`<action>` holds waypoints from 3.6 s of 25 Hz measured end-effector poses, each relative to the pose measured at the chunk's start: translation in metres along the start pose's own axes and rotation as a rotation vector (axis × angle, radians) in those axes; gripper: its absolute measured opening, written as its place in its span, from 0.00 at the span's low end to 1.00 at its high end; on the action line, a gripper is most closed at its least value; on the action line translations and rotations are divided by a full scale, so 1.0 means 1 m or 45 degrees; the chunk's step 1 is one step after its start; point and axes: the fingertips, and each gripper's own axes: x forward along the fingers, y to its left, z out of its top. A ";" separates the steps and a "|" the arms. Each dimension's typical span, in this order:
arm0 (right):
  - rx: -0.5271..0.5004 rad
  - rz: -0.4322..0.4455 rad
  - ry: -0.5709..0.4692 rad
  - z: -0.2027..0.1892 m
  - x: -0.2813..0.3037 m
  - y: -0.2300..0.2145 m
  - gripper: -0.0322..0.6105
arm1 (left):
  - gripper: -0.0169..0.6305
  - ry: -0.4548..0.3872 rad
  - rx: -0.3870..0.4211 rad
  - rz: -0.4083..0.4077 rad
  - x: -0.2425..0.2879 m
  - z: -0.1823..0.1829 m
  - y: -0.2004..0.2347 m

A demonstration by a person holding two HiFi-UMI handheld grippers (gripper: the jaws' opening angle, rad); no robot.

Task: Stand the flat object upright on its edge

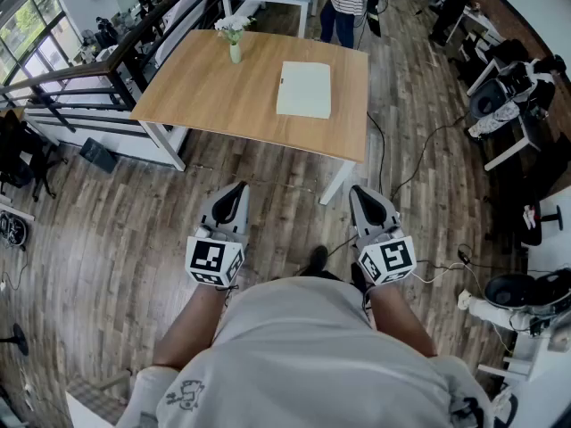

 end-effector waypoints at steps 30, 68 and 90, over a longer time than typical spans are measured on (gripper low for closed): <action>0.088 0.049 0.061 -0.036 0.057 -0.093 0.20 | 0.09 0.081 -0.027 -0.019 0.112 -0.023 -0.006; 0.094 -0.005 0.077 -0.050 0.179 -0.241 0.56 | 0.40 0.109 -0.136 -0.067 0.323 -0.039 0.028; 0.133 -0.096 0.164 -0.043 0.336 -0.171 0.57 | 0.40 0.132 -0.123 -0.218 0.357 -0.040 0.188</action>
